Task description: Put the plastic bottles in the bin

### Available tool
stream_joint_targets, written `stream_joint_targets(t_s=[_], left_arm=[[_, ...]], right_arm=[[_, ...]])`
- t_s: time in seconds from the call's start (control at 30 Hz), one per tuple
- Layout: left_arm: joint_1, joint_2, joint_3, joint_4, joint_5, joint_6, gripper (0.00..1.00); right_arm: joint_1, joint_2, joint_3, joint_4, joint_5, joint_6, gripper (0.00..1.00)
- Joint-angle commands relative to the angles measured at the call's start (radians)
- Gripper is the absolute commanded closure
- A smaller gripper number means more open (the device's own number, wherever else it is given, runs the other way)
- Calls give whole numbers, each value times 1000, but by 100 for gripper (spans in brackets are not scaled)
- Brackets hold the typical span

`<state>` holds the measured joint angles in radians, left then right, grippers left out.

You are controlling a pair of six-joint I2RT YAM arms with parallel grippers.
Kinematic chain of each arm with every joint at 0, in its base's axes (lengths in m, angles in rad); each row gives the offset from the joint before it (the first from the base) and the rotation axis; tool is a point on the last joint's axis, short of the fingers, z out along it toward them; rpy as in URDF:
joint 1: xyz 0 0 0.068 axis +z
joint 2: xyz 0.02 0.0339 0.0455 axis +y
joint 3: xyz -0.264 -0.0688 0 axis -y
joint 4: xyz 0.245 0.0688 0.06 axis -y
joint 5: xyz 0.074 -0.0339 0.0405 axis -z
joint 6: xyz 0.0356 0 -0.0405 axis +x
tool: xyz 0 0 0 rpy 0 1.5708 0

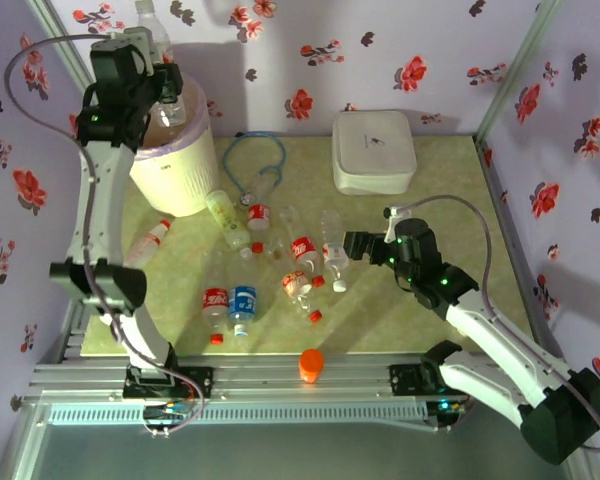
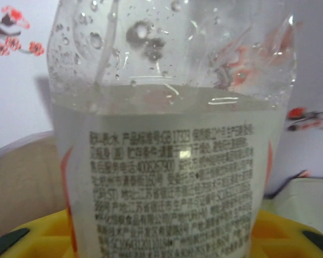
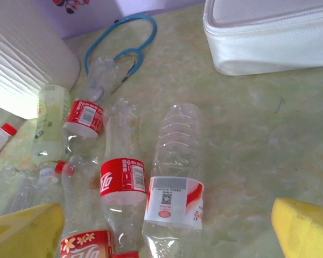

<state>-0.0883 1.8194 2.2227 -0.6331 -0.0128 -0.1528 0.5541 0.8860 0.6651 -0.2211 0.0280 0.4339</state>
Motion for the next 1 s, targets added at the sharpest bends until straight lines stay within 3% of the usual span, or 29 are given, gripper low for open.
stream_joint_targets(t_s=[0.0,0.23,0.57,0.87,0.97], left_arm=[[21,138,143,-202,-129,114,100],[59,399,465,-473,-138,177,100],[104,470,292,-489,-33,230,99],[104,524,188,-435,60,210,71],[104,521,165,-414,69,197,42]], right_arm=[[-6,-30,10,-75,44,-30,1],[-6,-104,-10,-148,105,-55,1],[-6,-75,-11,-160,125,-67,1],[-4,1,-13,-169,103,-18,1],[1,66,-7,-163,73,10,1]])
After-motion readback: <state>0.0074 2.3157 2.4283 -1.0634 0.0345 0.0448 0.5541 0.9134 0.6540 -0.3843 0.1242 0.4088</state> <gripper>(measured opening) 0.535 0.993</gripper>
